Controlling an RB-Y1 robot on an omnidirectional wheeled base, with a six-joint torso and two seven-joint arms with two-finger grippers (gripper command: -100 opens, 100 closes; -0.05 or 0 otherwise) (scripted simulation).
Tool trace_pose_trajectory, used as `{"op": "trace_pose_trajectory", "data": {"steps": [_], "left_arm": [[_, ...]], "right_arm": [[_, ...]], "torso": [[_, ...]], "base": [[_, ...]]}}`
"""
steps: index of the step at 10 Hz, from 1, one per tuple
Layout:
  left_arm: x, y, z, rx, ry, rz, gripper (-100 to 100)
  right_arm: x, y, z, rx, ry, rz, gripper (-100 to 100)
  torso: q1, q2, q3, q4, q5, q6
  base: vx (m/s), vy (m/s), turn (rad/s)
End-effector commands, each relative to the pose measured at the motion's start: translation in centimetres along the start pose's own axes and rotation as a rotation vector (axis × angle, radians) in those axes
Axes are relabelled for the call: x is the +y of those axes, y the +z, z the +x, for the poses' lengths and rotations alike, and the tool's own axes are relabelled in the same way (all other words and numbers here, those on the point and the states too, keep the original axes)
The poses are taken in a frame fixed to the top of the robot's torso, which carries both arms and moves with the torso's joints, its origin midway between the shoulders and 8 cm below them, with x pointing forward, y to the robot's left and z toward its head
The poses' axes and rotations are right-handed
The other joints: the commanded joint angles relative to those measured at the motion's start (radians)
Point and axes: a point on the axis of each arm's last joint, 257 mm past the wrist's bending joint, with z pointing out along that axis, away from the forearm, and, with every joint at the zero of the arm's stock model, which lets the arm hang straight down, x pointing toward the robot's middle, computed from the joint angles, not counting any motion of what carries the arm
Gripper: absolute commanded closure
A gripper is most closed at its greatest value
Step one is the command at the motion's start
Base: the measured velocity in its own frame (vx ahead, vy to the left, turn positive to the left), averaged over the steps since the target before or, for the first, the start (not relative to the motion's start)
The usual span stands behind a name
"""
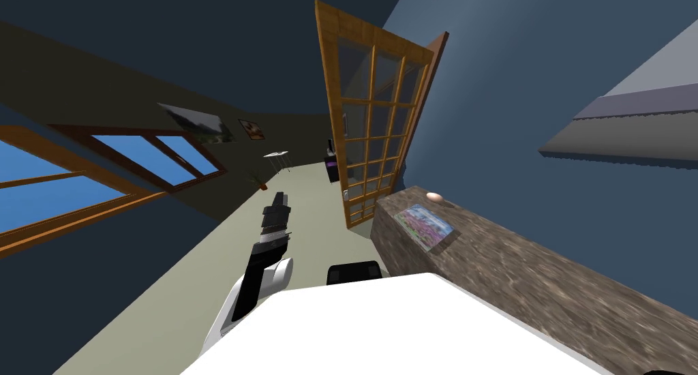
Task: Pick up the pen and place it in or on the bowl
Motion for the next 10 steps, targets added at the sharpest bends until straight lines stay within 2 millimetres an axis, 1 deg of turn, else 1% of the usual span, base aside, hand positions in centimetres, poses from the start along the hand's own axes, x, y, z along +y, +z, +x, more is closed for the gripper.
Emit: {"op": "trace_pose_trajectory", "data": {"steps": [1, 2, 3, 4, 6, 8, 10], "left_arm": [[0.0, 0.0, 0.0, 0.0, 0.0, 0.0, 0], [0.0, 0.0, 0.0, 0.0, 0.0, 0.0, 0], [0.0, 0.0, 0.0, 0.0, 0.0, 0.0, 0], [0.0, 0.0, 0.0, 0.0, 0.0, 0.0, 0], [0.0, 0.0, 0.0, 0.0, 0.0, 0.0, 0], [0.0, 0.0, 0.0, 0.0, 0.0, 0.0, 0], [0.0, 0.0, 0.0, 0.0, 0.001, 0.0, 0]], "right_arm": [[-0.2, -0.5, -1.3, -0.001, -0.044, 0.011, 100], [-0.3, -1.1, -2.5, 0.001, -0.082, 0.02, 100], [-0.3, -1.4, -3.1, 0.002, -0.101, 0.024, 100], [-0.3, -2.0, -4.1, 0.007, -0.135, 0.031, 100], [-0.4, -2.9, -5.1, 0.014, -0.173, 0.04, 100], [-0.7, -3.6, -5.8, 0.02, -0.193, 0.046, 100], [-1.4, -4.8, -6.2, 0.022, -0.188, 0.053, 100]], "torso": [[0.0, 0.0, 0.0, 0.0, 0.0, 0.0], [0.0, 0.0, 0.0, 0.0, 0.0, 0.001], [0.002, -0.001, 0.0, 0.0, 0.0, 0.0], [0.0, 0.0, 0.0, 0.0, 0.0, 0.001], [-0.003, 0.001, 0.001, 0.001, -0.001, 0.001], [-0.005, -0.002, -0.001, 0.0, -0.002, 0.0], [-0.009, -0.003, -0.001, 0.0, -0.002, 0.001]], "base": [[-0.197, 0.086, 0.156], [-0.187, 0.118, 0.186], [-0.203, 0.096, 0.135], [-0.22, 0.054, 0.142], [-0.185, 0.042, 0.088], [-0.131, 0.01, 0.037], [-0.123, -0.051, -0.058]]}}
